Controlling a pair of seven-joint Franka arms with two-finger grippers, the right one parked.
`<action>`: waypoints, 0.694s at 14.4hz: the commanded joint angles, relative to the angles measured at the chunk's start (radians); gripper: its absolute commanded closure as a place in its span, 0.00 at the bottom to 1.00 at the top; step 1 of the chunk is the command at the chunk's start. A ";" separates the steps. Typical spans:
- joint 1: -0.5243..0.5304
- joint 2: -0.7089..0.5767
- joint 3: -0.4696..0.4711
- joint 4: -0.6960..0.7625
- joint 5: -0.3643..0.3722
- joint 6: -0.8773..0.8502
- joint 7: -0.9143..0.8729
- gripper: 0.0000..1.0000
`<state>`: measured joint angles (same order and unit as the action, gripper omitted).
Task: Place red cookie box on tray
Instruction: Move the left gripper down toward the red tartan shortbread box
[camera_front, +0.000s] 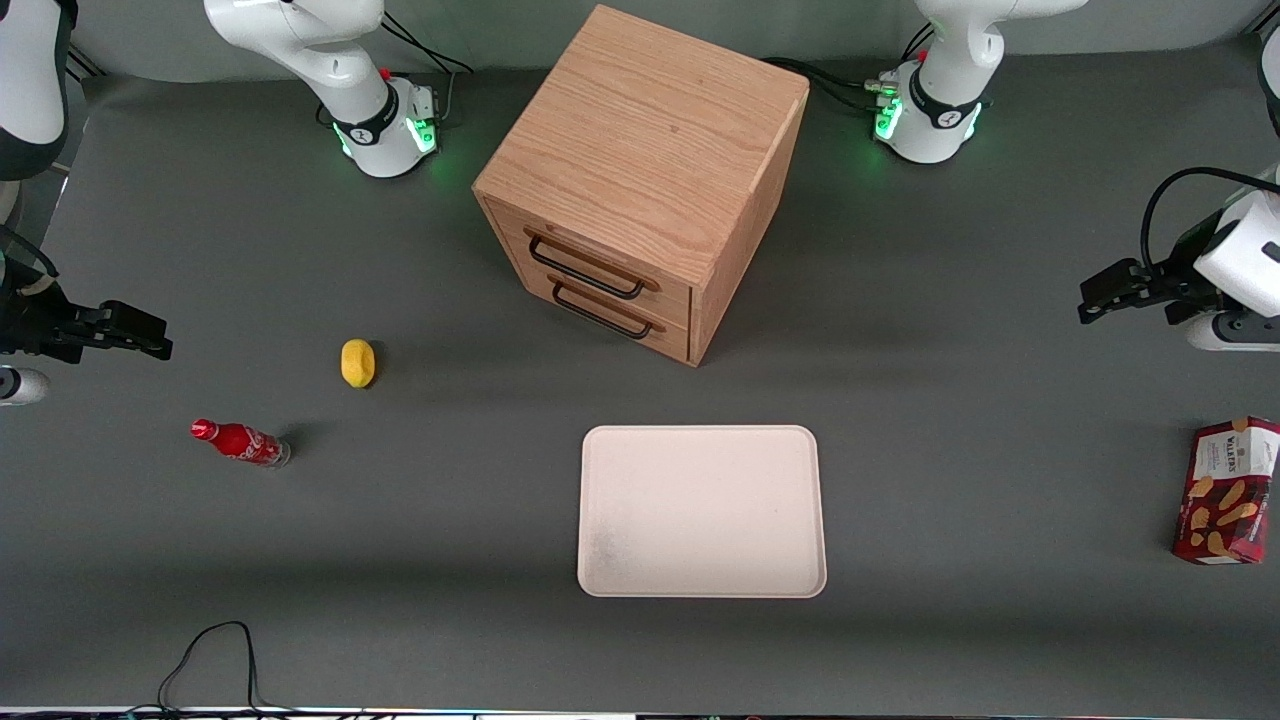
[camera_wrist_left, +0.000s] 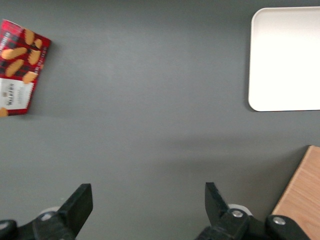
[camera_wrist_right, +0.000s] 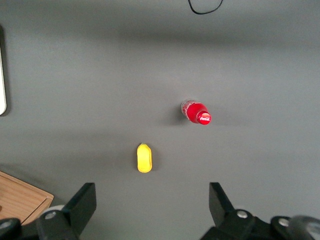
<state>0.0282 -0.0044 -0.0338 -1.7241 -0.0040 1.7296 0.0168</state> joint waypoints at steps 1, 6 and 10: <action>-0.031 0.014 0.017 0.040 0.047 -0.025 -0.008 0.00; -0.016 0.072 0.070 0.049 0.048 -0.004 0.150 0.00; 0.086 0.265 0.152 0.188 0.027 0.033 0.418 0.00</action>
<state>0.0617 0.1293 0.0940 -1.6643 0.0304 1.7684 0.3116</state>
